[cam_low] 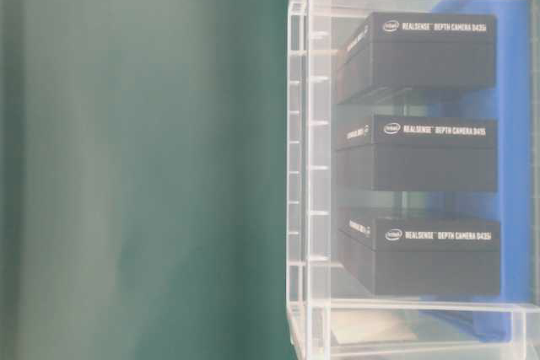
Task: Take out the box from the case.
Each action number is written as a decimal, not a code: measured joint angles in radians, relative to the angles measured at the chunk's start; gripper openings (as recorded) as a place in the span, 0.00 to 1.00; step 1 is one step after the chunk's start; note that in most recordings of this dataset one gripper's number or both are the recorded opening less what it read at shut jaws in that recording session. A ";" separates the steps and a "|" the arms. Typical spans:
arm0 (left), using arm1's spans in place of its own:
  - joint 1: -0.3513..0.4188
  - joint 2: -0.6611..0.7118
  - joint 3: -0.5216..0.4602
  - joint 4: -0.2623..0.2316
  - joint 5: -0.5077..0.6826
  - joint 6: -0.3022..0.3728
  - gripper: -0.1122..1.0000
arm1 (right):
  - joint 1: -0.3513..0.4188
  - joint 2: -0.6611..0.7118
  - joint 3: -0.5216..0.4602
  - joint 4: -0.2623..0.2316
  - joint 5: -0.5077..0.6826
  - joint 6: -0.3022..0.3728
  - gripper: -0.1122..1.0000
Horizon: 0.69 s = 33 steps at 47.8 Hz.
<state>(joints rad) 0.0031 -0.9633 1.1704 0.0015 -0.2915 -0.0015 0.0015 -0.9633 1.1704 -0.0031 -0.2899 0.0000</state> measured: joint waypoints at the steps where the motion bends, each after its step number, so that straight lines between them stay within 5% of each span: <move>1: -0.002 -0.002 -0.002 0.002 0.003 0.000 0.11 | 0.002 0.000 0.000 0.000 0.000 0.000 0.10; 17: -0.023 -0.038 -0.081 0.009 0.155 -0.078 0.11 | -0.002 0.006 -0.121 0.000 0.190 0.002 0.10; 33: -0.025 -0.049 -0.282 0.011 0.357 -0.106 0.11 | 0.000 0.015 -0.314 0.000 0.365 0.003 0.10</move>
<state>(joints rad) -0.0215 -1.0124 0.8882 0.0123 0.0660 -0.1074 0.0015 -0.9480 0.8560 -0.0031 0.0752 0.0031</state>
